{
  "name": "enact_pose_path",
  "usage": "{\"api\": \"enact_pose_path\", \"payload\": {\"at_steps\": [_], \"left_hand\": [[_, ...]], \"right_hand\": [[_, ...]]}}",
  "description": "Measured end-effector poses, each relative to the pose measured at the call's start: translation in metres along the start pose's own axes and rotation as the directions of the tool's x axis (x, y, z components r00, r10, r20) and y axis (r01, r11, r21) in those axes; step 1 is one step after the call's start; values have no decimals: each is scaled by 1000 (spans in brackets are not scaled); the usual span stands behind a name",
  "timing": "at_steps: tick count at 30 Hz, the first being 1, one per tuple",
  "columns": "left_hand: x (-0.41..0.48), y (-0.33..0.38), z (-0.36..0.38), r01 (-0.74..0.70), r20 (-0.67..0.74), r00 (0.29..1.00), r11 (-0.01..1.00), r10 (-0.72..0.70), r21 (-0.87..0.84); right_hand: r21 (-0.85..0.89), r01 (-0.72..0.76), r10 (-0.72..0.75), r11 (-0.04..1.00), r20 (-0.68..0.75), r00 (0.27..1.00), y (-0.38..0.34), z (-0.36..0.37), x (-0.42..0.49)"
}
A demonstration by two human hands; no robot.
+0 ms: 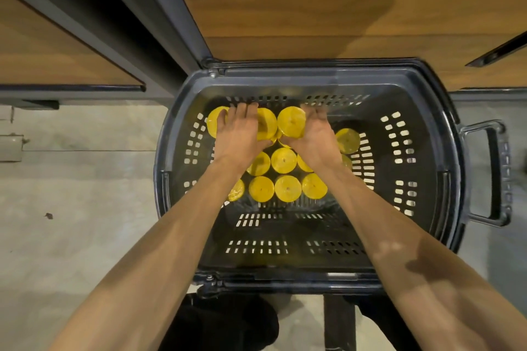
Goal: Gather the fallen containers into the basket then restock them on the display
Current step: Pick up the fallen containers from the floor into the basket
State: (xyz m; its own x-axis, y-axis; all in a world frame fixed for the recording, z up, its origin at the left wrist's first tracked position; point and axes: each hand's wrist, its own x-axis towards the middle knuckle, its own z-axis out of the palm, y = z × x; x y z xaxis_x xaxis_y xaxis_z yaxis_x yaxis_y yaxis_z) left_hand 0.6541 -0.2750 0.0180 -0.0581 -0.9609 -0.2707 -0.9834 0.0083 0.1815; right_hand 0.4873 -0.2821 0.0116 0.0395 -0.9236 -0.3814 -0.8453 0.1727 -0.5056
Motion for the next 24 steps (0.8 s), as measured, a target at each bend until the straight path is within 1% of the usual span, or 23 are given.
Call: {"api": "enact_pose_path", "payload": {"at_steps": [3,7,10,13,16,20,22,24], "left_hand": [[-9,1,-11,12,17,1000,1000,-12,-9],[-27,9,-41,101,81,992,993,-96,-64],[-47,22,-74,115,148,983,992,-107,-50],[-65,40,-120,108,209,972,994,-105,-1],[-74,64,-174,66,230,970,996,-77,55],[-82,96,-252,51,258,963,991,-83,126],[-89,112,-288,17,229,972,989,-50,146],[-97,126,-321,14,179,983,992,-36,126]], "right_hand": [[0,0,0,1000,33,999,-1,-10,-5],[-33,56,-53,998,69,996,-7,-33,-27],[-108,67,-49,992,160,986,-18,-64,-50],[-225,107,-48,968,253,966,-35,-108,-73],[-265,169,-94,949,274,957,-51,-158,-96],[-331,207,-99,921,314,944,-71,-227,-122],[-366,208,-85,907,326,942,-80,-264,-133],[-382,192,-66,904,319,946,-86,-299,-144]]}}
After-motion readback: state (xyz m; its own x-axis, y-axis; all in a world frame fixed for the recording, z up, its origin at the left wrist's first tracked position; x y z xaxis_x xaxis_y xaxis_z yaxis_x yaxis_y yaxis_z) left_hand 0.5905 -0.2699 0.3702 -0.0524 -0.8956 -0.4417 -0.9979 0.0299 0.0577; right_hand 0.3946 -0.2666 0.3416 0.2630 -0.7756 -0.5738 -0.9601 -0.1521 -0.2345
